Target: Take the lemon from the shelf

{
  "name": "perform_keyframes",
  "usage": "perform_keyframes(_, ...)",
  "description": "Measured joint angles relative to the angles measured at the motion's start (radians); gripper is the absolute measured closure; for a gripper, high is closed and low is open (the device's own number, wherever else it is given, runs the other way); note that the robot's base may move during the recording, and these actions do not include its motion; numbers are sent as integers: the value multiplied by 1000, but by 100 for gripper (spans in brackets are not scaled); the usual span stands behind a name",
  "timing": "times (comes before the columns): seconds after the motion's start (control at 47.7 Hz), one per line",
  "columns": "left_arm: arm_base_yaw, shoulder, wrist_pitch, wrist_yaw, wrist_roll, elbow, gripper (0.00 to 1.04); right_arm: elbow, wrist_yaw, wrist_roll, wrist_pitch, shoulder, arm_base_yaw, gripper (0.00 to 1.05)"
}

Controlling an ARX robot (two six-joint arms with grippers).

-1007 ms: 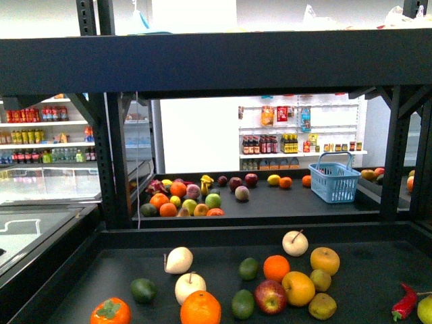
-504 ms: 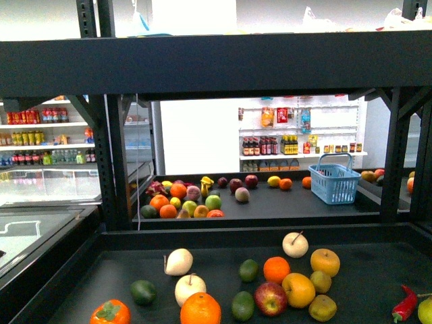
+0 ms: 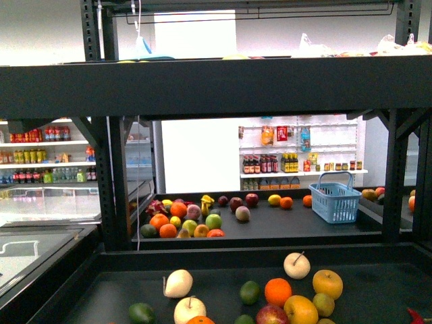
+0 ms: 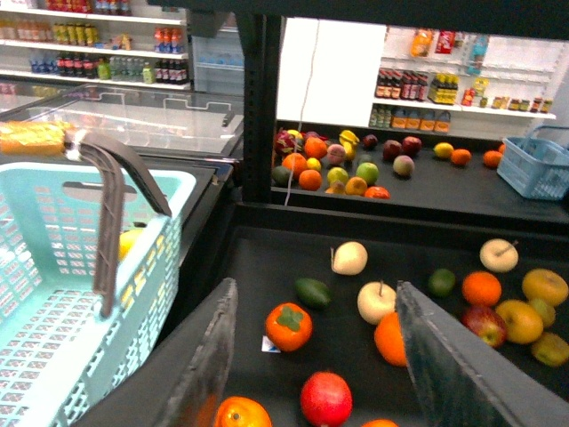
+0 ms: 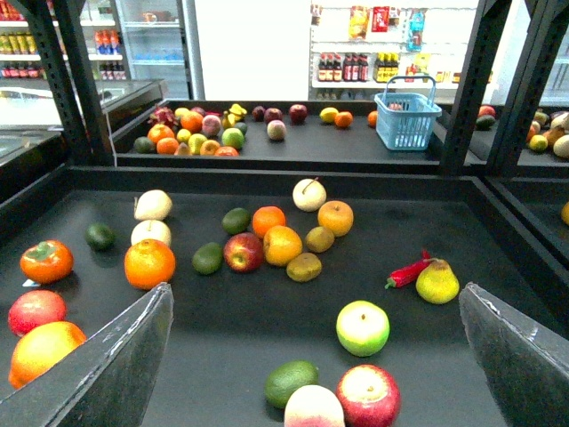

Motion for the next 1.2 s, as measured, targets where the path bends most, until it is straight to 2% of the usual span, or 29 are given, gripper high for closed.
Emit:
perform_keyframes(0.105,-37,-61,22,-18,30,-117,72,0,0,0,0,0,0,8)
perform_keyframes(0.294,-39,-139,29,-21,37,-195,102,0,0,0,0,0,0,8)
perform_keyframes(1.196,-39,-459,-99,-23,44,-367,102,0,0,0,0,0,0,8)
